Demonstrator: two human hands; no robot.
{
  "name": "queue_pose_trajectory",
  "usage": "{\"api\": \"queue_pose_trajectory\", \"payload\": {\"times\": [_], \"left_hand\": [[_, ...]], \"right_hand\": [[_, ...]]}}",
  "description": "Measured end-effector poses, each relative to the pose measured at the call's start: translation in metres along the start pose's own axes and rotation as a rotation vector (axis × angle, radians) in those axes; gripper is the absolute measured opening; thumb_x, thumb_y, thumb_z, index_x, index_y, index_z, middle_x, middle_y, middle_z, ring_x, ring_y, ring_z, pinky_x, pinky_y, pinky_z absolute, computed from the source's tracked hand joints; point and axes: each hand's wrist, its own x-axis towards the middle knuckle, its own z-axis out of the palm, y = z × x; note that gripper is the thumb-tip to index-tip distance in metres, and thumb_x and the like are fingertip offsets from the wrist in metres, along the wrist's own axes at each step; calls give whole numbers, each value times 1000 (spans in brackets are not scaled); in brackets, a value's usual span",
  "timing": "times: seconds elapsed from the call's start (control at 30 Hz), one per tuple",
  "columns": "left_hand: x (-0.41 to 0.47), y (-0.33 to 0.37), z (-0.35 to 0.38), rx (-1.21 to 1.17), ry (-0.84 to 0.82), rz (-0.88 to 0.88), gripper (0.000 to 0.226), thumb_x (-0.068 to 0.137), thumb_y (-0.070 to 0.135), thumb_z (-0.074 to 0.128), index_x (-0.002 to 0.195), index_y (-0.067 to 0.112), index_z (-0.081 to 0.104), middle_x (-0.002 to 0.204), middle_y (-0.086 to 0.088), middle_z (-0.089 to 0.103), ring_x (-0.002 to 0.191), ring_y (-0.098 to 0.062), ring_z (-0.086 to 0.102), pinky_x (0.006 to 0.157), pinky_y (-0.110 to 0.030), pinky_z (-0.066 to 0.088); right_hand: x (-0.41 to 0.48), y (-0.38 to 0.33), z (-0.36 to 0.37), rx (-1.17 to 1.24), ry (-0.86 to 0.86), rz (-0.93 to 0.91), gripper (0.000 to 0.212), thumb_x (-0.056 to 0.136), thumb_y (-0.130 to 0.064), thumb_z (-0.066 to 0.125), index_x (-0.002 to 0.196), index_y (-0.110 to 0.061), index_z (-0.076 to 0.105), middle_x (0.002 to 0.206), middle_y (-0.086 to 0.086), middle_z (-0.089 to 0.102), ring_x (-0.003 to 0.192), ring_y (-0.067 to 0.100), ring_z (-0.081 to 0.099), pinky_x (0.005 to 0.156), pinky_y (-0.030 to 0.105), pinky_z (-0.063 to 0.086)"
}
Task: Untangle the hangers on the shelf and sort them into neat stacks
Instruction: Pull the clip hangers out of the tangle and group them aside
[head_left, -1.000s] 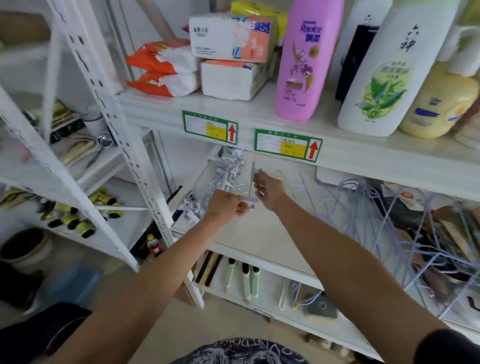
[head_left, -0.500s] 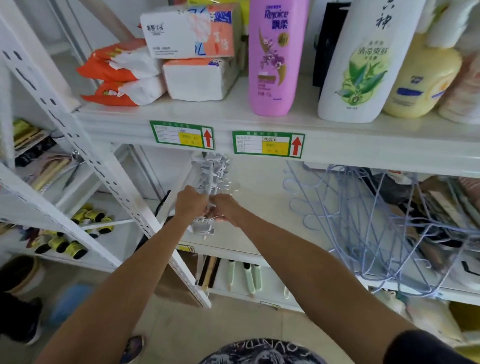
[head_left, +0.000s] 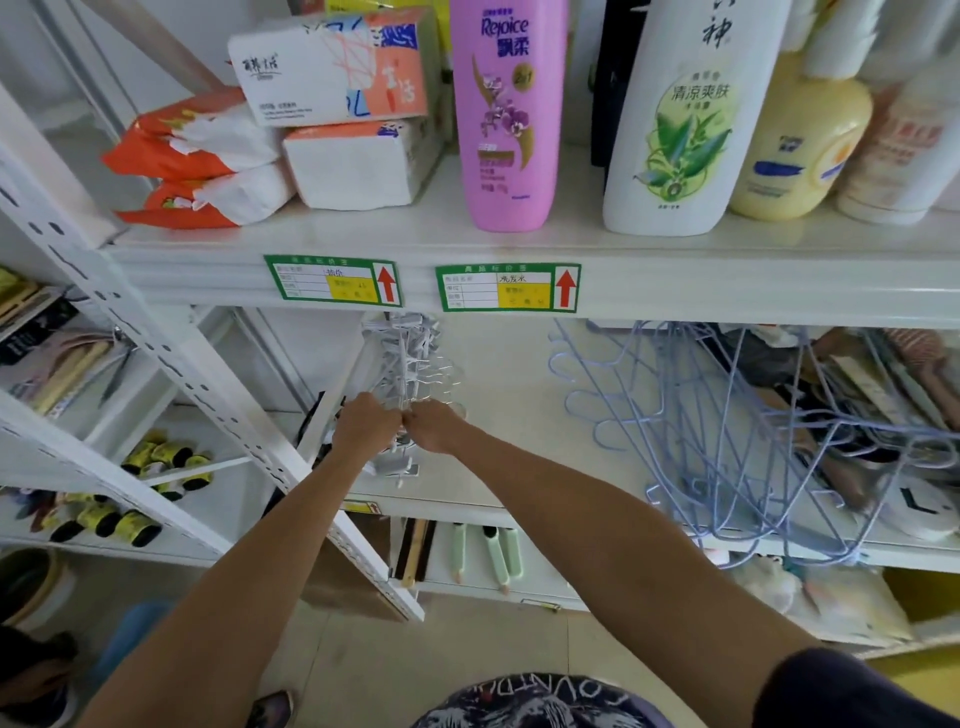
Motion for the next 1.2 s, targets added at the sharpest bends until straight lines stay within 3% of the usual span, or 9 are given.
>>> {"api": "queue_pose_trajectory", "payload": {"times": [0.2, 0.43, 0.53, 0.6, 0.67, 0.83, 0.9, 1.0, 1.2], "left_hand": [[5, -4, -2, -50, 19, 107, 17, 83, 12, 60, 77, -5, 62, 65, -14, 58, 59, -23, 51, 56, -26, 39], [-2, -10, 7, -24, -17, 101, 30, 82, 31, 57, 66, 5, 54, 54, -4, 52, 52, -22, 51, 52, -27, 39], [3, -22, 14, 37, 36, 64, 56, 72, 56, 49, 87, 3, 61, 85, -18, 65, 80, -36, 63, 72, -39, 55], [-8, -23, 13, 105, 79, 22, 51, 81, 52, 55, 104, 7, 58, 109, -18, 55, 105, -40, 53, 92, -48, 48], [-19, -24, 9, 138, 123, 24, 47, 86, 49, 58, 109, 9, 54, 118, -17, 47, 114, -41, 44, 97, -50, 39], [-11, -50, 11, 74, 133, 49, 70, 80, 71, 54, 120, 13, 55, 122, -15, 51, 111, -39, 53, 92, -50, 47], [0, -62, 16, -33, 117, 75, 76, 73, 81, 49, 108, 14, 58, 105, -12, 61, 90, -32, 65, 73, -41, 58], [-5, -54, 16, -83, 114, 155, 67, 77, 67, 49, 88, 2, 60, 79, -11, 64, 69, -29, 65, 54, -26, 51], [-12, -34, 22, 189, 245, 58, 69, 86, 67, 45, 113, 3, 52, 112, -22, 52, 101, -42, 54, 91, -55, 47]], "right_hand": [[-7, 3, -4, -119, 137, -17, 33, 104, -8, 36, 133, -3, 51, 126, 13, 57, 119, 28, 54, 89, 35, 45], [-4, 10, 8, -464, 25, -77, 35, 104, -16, 36, 136, -8, 49, 126, 17, 53, 118, 41, 50, 98, 47, 40], [-3, 17, 11, -319, 42, -47, 41, 103, -33, 31, 133, -14, 52, 130, 18, 49, 124, 41, 39, 105, 49, 34], [-4, 21, 12, -152, 82, 37, 52, 99, -42, 35, 139, -11, 47, 137, 19, 43, 131, 37, 34, 106, 48, 34], [-7, 22, 12, -119, 103, 76, 55, 96, -37, 40, 143, -8, 42, 140, 18, 39, 135, 35, 33, 107, 46, 36], [-18, 16, 14, -100, 19, 137, 38, 97, -12, 40, 128, 4, 53, 129, 22, 53, 120, 36, 51, 97, 38, 44], [-18, 10, 18, -55, -62, 169, 40, 97, -15, 44, 132, 4, 50, 126, 20, 58, 113, 33, 58, 86, 35, 48], [-17, 11, 17, -44, -127, 180, 55, 93, -22, 49, 141, 1, 38, 129, 20, 57, 110, 33, 60, 77, 34, 47], [-27, 38, -9, -39, -27, 196, 50, 100, -22, 42, 143, 4, 36, 143, 25, 43, 129, 37, 47, 96, 34, 42]]}}
